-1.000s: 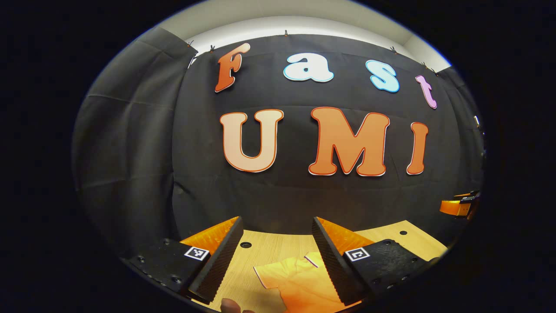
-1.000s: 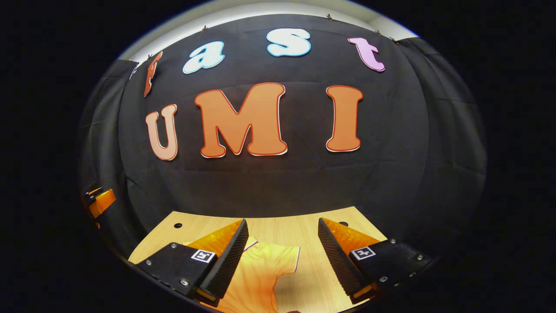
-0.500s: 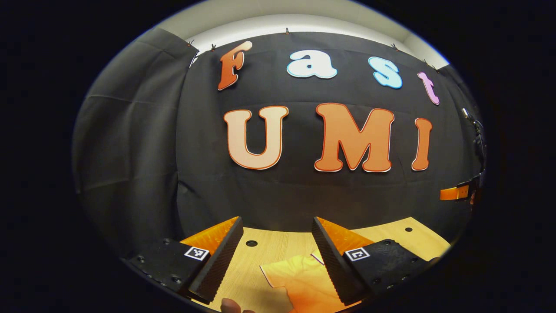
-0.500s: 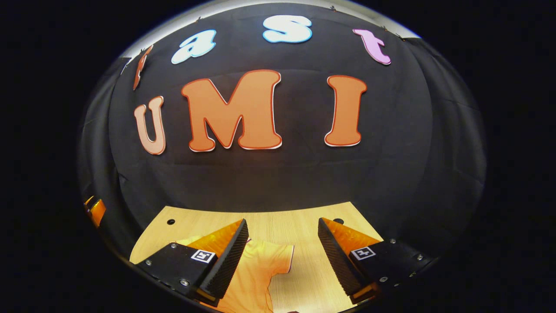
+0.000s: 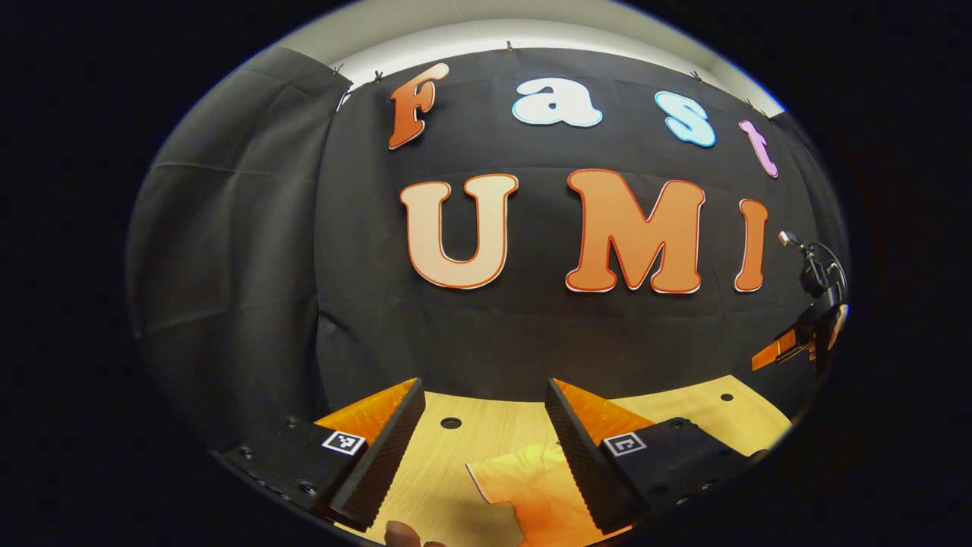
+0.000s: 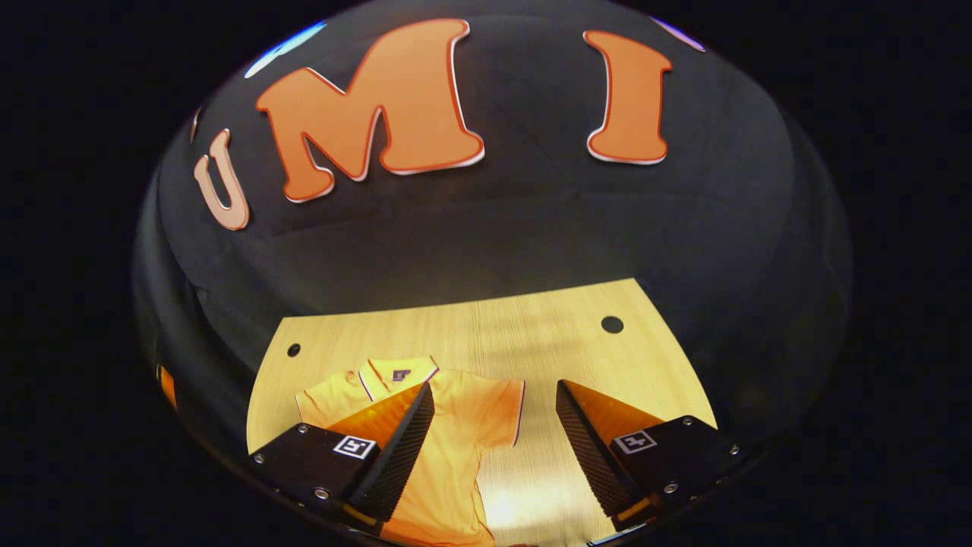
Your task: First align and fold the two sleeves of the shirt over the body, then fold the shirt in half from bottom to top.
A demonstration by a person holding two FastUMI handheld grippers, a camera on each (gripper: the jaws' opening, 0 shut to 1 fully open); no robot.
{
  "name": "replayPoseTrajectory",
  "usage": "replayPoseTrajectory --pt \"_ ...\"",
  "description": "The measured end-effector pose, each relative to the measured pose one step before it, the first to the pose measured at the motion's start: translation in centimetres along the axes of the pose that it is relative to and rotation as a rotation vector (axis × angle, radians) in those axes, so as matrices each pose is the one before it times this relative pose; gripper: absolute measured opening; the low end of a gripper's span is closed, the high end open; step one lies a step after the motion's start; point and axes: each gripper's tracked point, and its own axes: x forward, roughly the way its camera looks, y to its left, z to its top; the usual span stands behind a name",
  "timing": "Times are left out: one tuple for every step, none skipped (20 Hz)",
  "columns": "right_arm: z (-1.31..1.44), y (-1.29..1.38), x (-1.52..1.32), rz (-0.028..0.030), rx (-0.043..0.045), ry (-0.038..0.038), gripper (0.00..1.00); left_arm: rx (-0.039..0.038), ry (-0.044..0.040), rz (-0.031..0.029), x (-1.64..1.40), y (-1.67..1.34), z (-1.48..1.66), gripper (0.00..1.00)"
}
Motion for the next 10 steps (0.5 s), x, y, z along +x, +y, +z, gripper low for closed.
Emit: replayPoseTrajectory --pt "-0.575 -0.244 1.143 -0.00785 -0.00323 0.036 0.98 0.00168 0.00555 0.00672 0.309 0.269 -0.22 0.97" --pt "-0.454 0.064 1.034 0.00475 -0.00469 0.04032 0.98 0.00273 0.00358 0.0058 0.383 0.269 0.049 0.98" --pt "-0.769 0.084 1.424 -0.0011 -0.0054 0.0432 0.98 0.00303 0.00406 0.0068 0.303 0.261 -0.231 0.98" --pt "-0.525 -0.091 1.358 -0.0032 -0.00726 0.03767 0.98 0.00096 0.00618 0.00776 0.479 0.292 -0.234 0.98" --pt "-0.571 -0.187 1.451 -0.0091 -0.00848 0.03812 0.98 -0.00224 0.00759 0.00453 0.278 0.138 -0.37 0.98" --pt "-0.569 -0.141 1.401 -0.00354 -0.00665 0.04213 0.98 -0.00467 0.00879 0.0031 0.283 0.142 -0.295 0.98" --pt "-0.571 0.043 1.361 -0.00165 -0.00424 0.04212 0.98 -0.00673 0.0098 0.00297 0.255 0.039 -0.362 0.98" --pt "-0.52 -0.084 1.41 -0.0017 -0.003 0.04003 0.99 -0.00621 0.01067 0.00312 0.25 0.087 -0.22 0.98" --pt "-0.497 -0.184 1.078 -0.00035 0.00026 0.04005 0.99 -0.00413 0.01104 0.00516 0.264 0.157 -0.464 0.98" --pt "-0.438 -0.198 1.215 -0.00315 0.00282 0.03185 0.99 -0.00223 0.00944 0.00602 0.207 0.253 -0.121 0.98"
